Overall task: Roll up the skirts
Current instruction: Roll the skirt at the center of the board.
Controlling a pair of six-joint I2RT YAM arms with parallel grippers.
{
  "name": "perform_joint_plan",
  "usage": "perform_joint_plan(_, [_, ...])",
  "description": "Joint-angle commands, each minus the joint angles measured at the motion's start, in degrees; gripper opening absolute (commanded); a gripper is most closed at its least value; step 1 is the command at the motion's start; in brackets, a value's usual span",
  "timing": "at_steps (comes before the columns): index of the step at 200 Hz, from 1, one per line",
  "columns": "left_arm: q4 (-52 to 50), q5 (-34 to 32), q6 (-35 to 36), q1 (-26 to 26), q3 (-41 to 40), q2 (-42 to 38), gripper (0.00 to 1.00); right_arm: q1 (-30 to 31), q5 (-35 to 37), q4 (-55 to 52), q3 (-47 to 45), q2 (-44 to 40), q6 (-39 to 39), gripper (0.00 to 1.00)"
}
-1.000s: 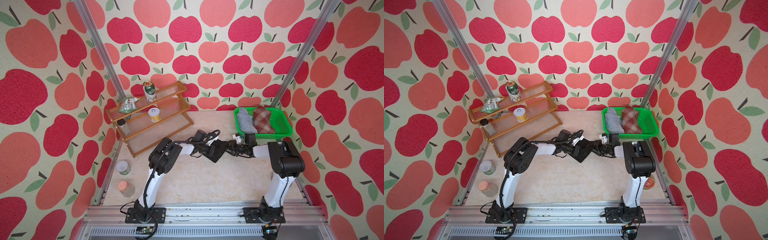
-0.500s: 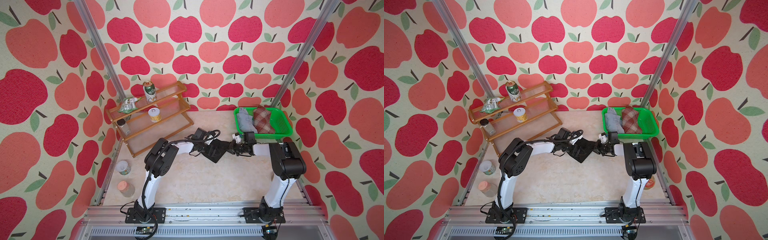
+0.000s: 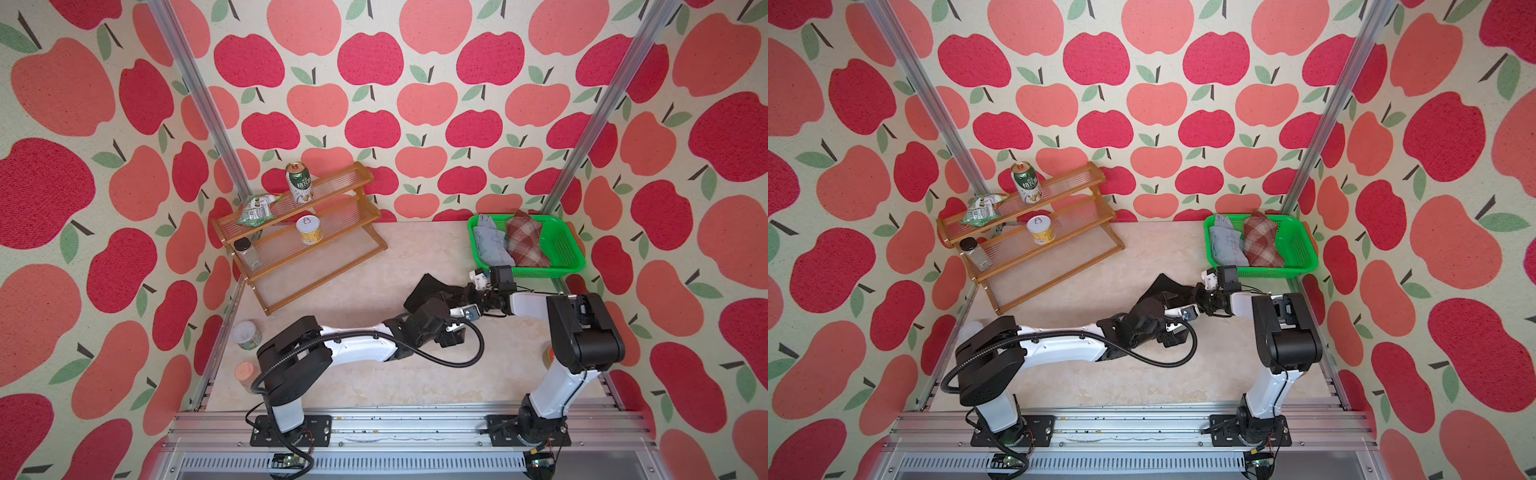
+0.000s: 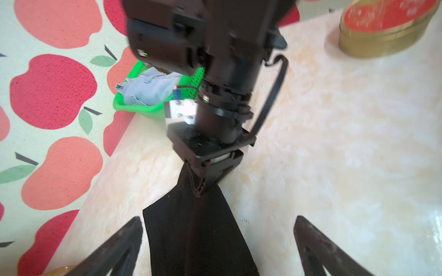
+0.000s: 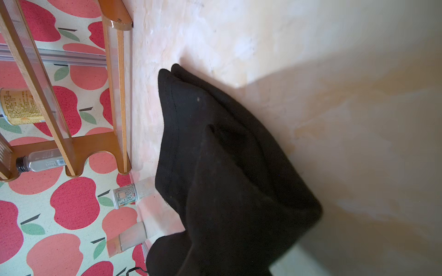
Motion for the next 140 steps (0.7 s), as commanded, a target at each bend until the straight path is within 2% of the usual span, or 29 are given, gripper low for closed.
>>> perform_joint_plan(1, [1.5, -10.1, 8.3, -0.3, 0.7, 5.5, 0.99, 0.4, 1.3, -2.1, -0.4, -1.4, -1.5, 0.0])
perform_joint_plan(26, [-1.6, -13.7, 8.1, -1.0, 4.2, 9.9, 0.99, 0.3, 1.1, -2.4, -0.1, -1.5, -1.5, 0.0])
perform_joint_plan(52, [-5.1, -13.7, 5.7, -0.7, 6.4, 11.7, 0.99, 0.1, 1.1, -2.7, -0.1, -1.8, -1.7, 0.0])
perform_joint_plan(105, [-12.1, -18.8, 3.8, -0.3, 13.3, 18.7, 0.99, -0.6, 0.7, -2.7, -0.4, -1.8, -1.9, 0.0])
perform_joint_plan(125, [-16.2, -18.9, 2.7, -0.2, 15.7, 20.8, 1.0, -1.0, 0.5, -2.9, -0.4, -2.0, -1.9, 0.0])
perform_joint_plan(140, [-19.0, -18.5, 2.2, -0.3, 17.1, 22.1, 0.93, -1.6, 0.3, -3.0, -0.5, -2.1, -2.0, 0.0])
